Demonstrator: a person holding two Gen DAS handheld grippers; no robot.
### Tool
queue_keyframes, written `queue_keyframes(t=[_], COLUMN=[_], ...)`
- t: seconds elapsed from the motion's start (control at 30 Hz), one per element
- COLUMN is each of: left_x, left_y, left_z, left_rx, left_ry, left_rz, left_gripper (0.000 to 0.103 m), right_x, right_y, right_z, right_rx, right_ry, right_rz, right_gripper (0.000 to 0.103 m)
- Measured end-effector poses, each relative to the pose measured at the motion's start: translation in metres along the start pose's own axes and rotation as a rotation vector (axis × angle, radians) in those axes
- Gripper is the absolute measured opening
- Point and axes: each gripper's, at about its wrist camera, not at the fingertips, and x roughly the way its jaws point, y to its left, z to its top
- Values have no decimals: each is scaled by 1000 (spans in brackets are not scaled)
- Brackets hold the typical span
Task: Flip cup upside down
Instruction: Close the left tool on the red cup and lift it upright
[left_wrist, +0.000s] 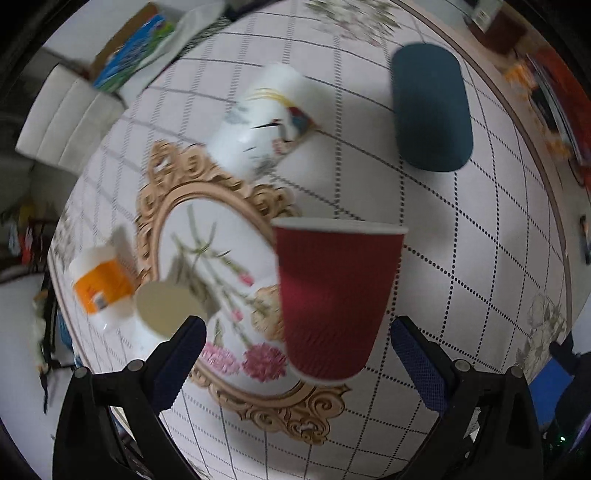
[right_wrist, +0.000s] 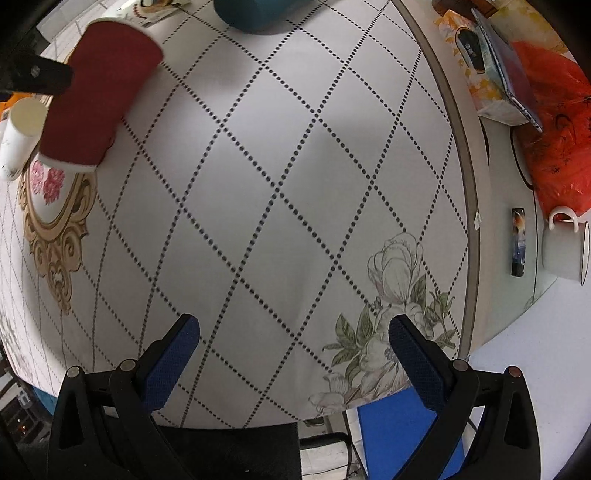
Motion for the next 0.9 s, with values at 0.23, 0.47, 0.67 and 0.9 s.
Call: queue_keyframes(t=[0.23,0.47,0.67,0.9], left_x=[20,30,35,33], left_y=[-18,-29,-31,-17], left_z=[16,24,29,29], left_rx=[84,121,137,60], left_ry=[26,22,6,-3], left_rz=[-1,-12,-7,-34], left_gripper=[102,93,79,77], right_x=[6,19,15,14], right_y=[0,-2,-18,-29], right_z=[16,27,10,2], right_rx=[29,51,66,85], right_ry=[9,21,16,6], right_rz=[-43,-46,-55,-58], right_gripper=[103,103,103,103])
